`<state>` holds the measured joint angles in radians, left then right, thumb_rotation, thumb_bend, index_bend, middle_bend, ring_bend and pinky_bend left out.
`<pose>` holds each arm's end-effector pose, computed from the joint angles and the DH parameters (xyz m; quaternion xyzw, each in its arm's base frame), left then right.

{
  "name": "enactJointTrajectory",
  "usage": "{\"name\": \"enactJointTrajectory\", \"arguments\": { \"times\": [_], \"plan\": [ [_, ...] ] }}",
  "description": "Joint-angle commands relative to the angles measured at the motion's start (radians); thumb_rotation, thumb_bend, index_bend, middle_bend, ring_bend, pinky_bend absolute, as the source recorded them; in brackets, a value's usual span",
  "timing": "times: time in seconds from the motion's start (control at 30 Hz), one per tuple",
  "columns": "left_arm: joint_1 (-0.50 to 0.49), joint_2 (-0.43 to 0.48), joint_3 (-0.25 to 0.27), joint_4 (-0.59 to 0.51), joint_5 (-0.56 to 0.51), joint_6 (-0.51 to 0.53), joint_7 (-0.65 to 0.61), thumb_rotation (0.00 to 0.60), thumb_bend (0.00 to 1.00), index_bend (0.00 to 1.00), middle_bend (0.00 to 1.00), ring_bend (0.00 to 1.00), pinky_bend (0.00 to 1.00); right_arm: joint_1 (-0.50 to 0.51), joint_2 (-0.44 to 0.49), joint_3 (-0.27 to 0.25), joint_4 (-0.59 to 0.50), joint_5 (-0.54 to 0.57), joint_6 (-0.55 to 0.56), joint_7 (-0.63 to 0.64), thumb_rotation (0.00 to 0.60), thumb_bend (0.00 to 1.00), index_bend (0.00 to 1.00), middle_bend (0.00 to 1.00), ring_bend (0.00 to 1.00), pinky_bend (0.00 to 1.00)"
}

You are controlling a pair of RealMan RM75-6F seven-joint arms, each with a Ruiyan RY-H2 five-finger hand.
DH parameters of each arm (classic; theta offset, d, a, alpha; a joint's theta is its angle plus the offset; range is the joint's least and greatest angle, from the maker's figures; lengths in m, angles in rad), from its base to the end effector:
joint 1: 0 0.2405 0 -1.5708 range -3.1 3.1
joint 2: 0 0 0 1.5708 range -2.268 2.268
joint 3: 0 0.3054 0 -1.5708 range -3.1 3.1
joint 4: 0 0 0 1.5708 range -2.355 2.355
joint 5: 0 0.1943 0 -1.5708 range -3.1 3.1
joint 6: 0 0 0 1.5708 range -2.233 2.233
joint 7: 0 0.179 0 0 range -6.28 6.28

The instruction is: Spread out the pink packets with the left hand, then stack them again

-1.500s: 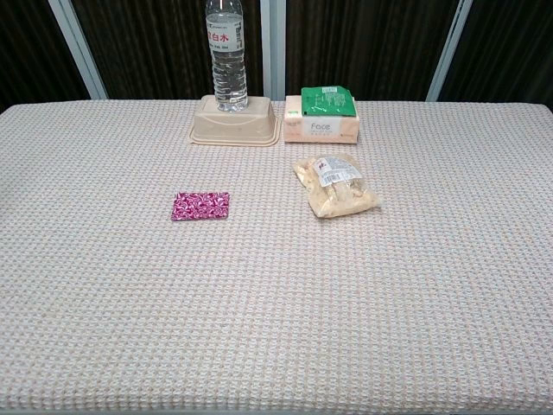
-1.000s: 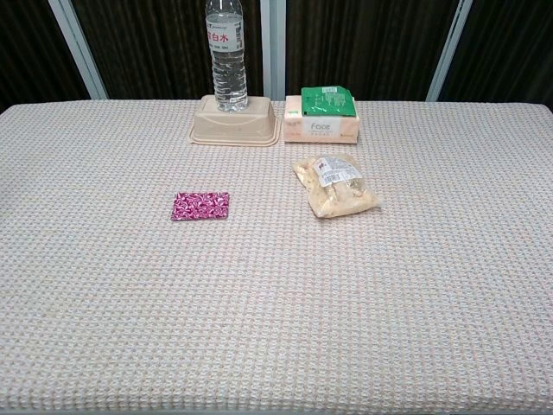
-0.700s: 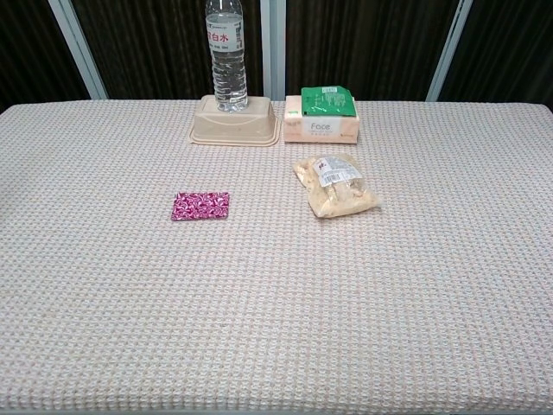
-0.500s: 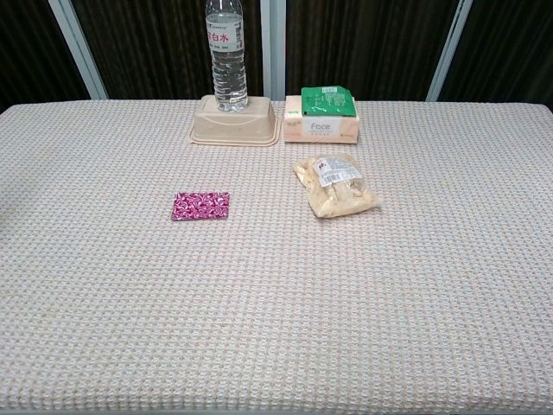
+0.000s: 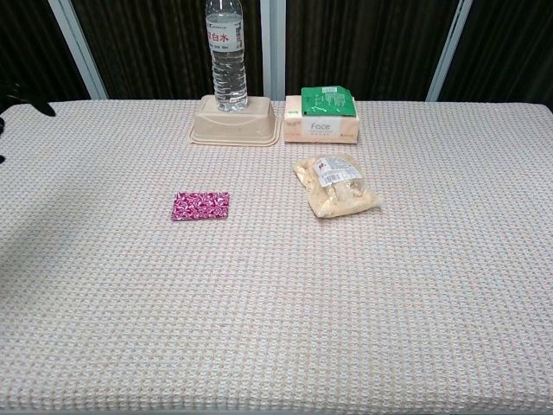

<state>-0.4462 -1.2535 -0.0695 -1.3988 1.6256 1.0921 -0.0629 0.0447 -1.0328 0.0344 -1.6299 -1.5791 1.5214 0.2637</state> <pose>-0.2924 0.3364 0.0985 -0.7589 -0.3301 -0.3572 0.4329 -0.3427 -0.2012 0.2214 0.5662 -0.4341 0.4520 0.5354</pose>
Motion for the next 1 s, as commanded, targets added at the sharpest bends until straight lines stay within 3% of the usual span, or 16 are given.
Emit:
{"name": "enactJointTrajectory", "arguments": {
  "times": [0.03, 0.47, 1.0],
  "plan": [
    [-0.092, -0.063, 0.002, 0.064, -0.006, -0.121, -0.008, 0.600, 0.49, 0.27, 0.86, 0.86, 0.99, 0.005, -0.003, 0.000, -0.001, 0.007, -0.013, -0.004, 0.491, 0.06, 0.09, 0.06, 0.00, 0.00],
    [-0.231, -0.234, 0.015, 0.168, -0.088, -0.331, 0.051, 0.600, 0.51, 0.26, 0.90, 0.89, 1.00, 0.027, -0.011, 0.006, 0.003, 0.026, -0.051, -0.020, 0.485, 0.06, 0.09, 0.05, 0.00, 0.00],
    [-0.359, -0.342, -0.040, 0.253, -0.269, -0.498, 0.151, 0.600, 0.51, 0.25, 0.93, 0.91, 1.00, 0.032, -0.011, 0.006, 0.007, 0.048, -0.072, -0.021, 0.488, 0.06, 0.09, 0.05, 0.00, 0.00]
  ]
}}
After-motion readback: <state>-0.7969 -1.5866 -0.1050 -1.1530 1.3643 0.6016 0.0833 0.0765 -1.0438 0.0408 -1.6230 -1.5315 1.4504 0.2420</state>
